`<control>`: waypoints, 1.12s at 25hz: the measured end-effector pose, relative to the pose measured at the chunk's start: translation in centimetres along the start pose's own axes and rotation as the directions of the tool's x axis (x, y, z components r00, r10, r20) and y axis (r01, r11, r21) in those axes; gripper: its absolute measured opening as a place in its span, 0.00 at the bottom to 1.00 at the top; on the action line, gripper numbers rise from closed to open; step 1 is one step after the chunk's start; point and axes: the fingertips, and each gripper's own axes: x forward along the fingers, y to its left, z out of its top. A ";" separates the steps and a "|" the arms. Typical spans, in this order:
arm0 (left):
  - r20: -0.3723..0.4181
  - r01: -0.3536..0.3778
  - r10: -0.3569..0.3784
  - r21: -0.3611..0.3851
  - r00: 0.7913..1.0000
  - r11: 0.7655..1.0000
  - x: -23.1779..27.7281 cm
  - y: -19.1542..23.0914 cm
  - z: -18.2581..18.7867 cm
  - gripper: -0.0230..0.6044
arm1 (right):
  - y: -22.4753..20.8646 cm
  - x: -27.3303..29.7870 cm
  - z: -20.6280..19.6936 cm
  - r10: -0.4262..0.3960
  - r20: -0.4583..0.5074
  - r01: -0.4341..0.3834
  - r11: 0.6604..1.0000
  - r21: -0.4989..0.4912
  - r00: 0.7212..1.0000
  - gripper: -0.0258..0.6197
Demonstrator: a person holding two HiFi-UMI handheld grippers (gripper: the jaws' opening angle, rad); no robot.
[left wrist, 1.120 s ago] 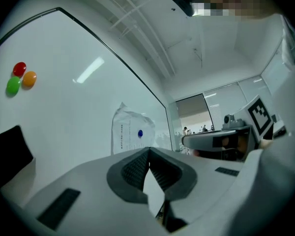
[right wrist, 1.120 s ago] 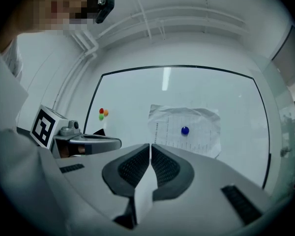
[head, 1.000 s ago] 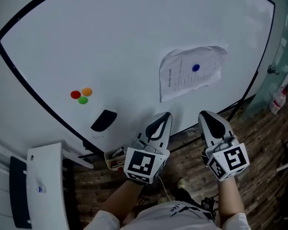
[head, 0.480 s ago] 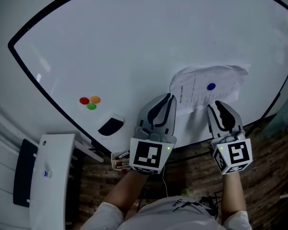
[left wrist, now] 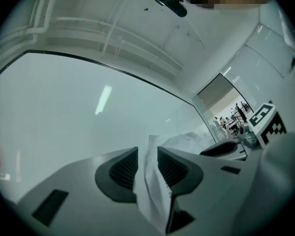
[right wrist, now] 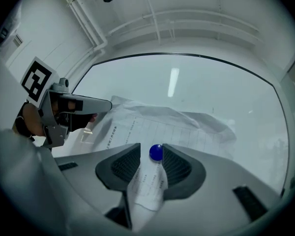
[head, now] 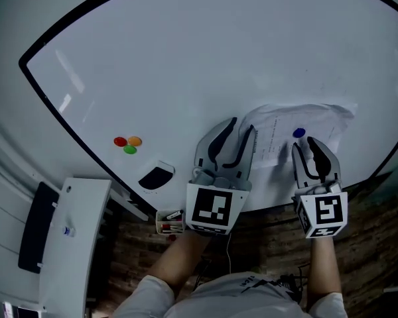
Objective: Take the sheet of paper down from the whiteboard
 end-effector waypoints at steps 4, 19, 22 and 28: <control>-0.011 0.013 -0.013 0.013 1.000 1.000 0.7 -0.2 0.0 0.22 | -0.2 0.8 -0.5 0.001 -0.005 -0.001 1.000 -0.008 1.000 0.24; 0.034 -0.001 0.001 -0.001 0.999 1.000 1.6 -0.3 0.8 0.06 | -0.9 2.8 -1.7 -0.075 -0.016 0.073 0.993 -0.097 0.997 0.26; 0.038 0.003 -0.002 -0.013 0.999 1.000 1.5 -0.3 0.8 0.06 | -1.0 2.9 -1.8 -0.090 -0.018 0.088 0.991 -0.099 0.996 0.26; 0.032 0.026 -0.024 -0.071 0.999 0.997 1.1 -0.2 0.2 0.06 | -1.4 2.8 -1.7 -0.079 -0.019 0.077 0.994 -0.077 0.997 0.24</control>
